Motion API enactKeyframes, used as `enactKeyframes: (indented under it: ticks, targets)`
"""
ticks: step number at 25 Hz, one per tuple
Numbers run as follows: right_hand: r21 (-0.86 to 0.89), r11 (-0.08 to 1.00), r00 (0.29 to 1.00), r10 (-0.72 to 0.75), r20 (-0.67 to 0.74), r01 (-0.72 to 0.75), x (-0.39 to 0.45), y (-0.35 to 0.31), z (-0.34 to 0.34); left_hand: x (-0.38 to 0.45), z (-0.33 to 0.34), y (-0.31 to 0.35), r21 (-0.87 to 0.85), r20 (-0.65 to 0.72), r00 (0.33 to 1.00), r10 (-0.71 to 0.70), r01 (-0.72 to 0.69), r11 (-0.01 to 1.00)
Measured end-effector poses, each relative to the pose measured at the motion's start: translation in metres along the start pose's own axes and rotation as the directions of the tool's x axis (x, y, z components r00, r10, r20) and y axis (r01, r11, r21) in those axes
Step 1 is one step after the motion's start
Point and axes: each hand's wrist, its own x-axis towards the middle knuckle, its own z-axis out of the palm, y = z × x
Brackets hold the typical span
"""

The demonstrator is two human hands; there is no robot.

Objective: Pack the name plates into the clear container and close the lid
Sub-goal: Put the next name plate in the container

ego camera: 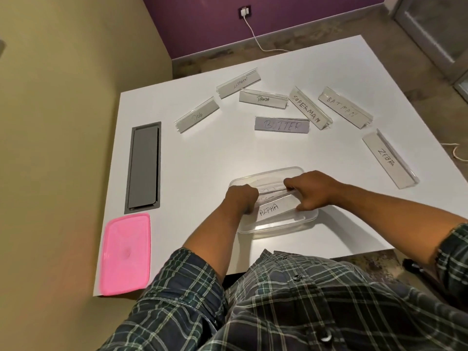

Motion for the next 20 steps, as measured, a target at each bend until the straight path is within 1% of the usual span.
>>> enactKeyframes:
  ticks: [3,7,9,15,20]
  targets:
    - [-0.054,0.998,1.000,0.012,0.028,-0.010,0.003,-0.003,0.010,0.000,0.016,0.002,0.083,-0.031,0.999,0.020,-0.017,0.996]
    - [-0.218,0.976,0.987,0.009,0.160,0.027,0.014,-0.011,0.022,-0.001,0.021,0.001,0.067,-0.034,0.999,0.005,-0.003,0.998]
    - [-0.270,0.962,0.977,0.021,0.212,0.038,0.019,-0.014,0.030,-0.003,0.022,0.001,0.066,-0.038,0.999,0.000,0.003,0.998]
    - [-0.349,0.937,0.979,0.057,0.195,0.015,0.025,-0.020,0.049,-0.008,0.024,0.004,0.098,-0.083,0.996,0.030,-0.022,0.995]
    - [-0.368,0.929,0.977,0.043,0.211,0.039,0.028,-0.023,0.055,-0.008,0.027,0.008,0.101,-0.059,0.997,0.045,-0.039,0.994]
